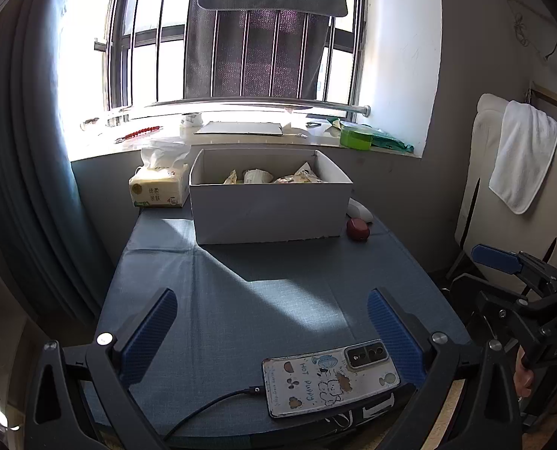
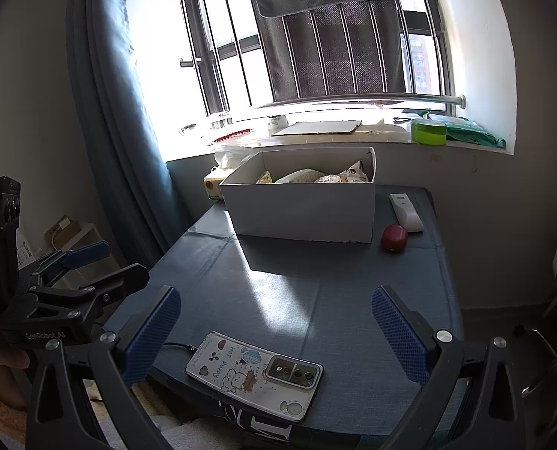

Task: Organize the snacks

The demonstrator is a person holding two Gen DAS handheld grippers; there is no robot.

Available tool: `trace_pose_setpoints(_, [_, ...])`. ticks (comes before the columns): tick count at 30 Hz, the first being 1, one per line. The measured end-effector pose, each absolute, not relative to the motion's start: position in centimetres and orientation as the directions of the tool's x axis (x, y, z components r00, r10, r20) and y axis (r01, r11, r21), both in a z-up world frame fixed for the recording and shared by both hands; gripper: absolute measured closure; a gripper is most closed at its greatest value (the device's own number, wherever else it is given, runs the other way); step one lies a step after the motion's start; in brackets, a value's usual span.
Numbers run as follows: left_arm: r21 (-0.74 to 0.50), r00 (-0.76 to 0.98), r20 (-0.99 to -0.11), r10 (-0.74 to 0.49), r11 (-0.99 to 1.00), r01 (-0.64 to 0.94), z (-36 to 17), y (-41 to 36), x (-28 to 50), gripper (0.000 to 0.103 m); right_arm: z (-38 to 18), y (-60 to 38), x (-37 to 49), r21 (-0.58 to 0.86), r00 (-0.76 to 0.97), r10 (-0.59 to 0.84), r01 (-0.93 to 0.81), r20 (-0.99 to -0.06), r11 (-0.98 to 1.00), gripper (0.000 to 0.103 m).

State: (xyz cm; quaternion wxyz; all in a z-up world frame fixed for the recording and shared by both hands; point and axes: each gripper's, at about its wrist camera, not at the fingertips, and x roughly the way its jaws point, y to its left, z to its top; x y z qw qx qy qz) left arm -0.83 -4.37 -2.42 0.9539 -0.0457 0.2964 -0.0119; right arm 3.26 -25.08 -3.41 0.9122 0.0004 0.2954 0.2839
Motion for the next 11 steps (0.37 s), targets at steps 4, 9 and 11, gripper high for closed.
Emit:
trace_pose_setpoints(4, [-0.096, 0.823, -0.565, -0.052, 0.995, -0.002, -2.44, -4.39, -0.84, 0.0, -3.38, -25.05, 3.24, 0.169, 0.666, 0.518, -0.517, -0.537, 0.839, 0.0])
trace_pose_setpoints(9, [-0.098, 0.826, -0.561, -0.06, 0.995, 0.006, -2.47, -4.33, -0.96, 0.0, -3.44, -25.0, 3.11, 0.166, 0.665, 0.518, -0.519, -0.537, 0.839, 0.0])
trace_pose_setpoints(11, [-0.13, 0.825, -0.559, -0.083, 0.991, 0.012, -2.45, -4.05, -0.98, 0.0, -3.41, -24.98, 3.07, 0.166, 0.666, 0.518, -0.518, -0.537, 0.839, 0.0])
